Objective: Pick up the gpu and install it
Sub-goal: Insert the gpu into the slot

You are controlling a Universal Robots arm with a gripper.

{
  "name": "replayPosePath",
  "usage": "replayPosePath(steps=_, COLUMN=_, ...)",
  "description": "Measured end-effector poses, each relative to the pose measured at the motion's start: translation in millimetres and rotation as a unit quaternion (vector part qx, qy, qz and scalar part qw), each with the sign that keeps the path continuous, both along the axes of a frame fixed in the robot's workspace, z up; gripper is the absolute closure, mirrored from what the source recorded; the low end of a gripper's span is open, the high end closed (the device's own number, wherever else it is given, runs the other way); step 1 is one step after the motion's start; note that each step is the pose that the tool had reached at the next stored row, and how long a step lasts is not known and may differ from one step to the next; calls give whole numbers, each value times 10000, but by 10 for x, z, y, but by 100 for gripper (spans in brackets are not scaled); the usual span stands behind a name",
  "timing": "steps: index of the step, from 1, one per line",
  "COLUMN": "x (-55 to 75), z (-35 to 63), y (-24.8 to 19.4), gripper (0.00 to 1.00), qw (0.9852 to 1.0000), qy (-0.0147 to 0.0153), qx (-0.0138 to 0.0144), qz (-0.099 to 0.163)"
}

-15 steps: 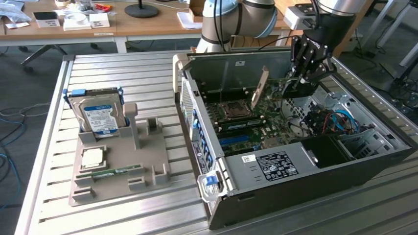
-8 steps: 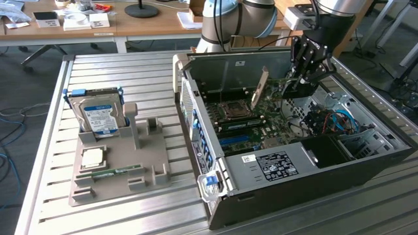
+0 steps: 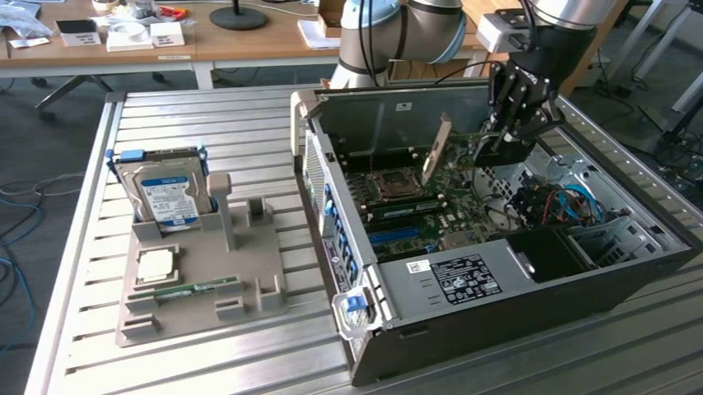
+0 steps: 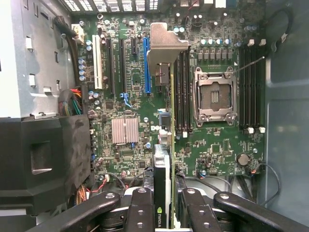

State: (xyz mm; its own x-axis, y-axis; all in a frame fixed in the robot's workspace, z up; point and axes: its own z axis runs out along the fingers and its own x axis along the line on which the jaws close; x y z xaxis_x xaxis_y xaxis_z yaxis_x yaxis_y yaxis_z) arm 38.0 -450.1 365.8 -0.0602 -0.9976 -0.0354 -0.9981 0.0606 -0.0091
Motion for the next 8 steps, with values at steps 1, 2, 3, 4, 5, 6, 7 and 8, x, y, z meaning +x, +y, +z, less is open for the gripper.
replayPosePath(steps=1, x=0, z=-1, y=0, gripper=73, qw=10000, qy=0, qx=0, qz=0)
replayPosePath(steps=2, x=0, z=-1, y=0, gripper=73, qw=10000, qy=0, qx=0, qz=0)
replayPosePath(steps=3, x=0, z=-1, y=0, gripper=73, qw=10000, qy=0, qx=0, qz=0)
replayPosePath(steps=4, x=0, z=-2, y=0, gripper=73, qw=10000, qy=0, qx=0, qz=0)
replayPosePath(steps=5, x=0, z=-2, y=0, gripper=73, qw=10000, qy=0, qx=0, qz=0)
replayPosePath(steps=6, x=0, z=-2, y=0, gripper=73, qw=10000, qy=0, qx=1, qz=0)
replayPosePath(steps=7, x=-6, z=-3, y=0, gripper=73, qw=10000, qy=0, qx=1, qz=-1)
replayPosePath(steps=8, x=-19, z=-6, y=0, gripper=73, qw=10000, qy=-1, qx=2, qz=-1)
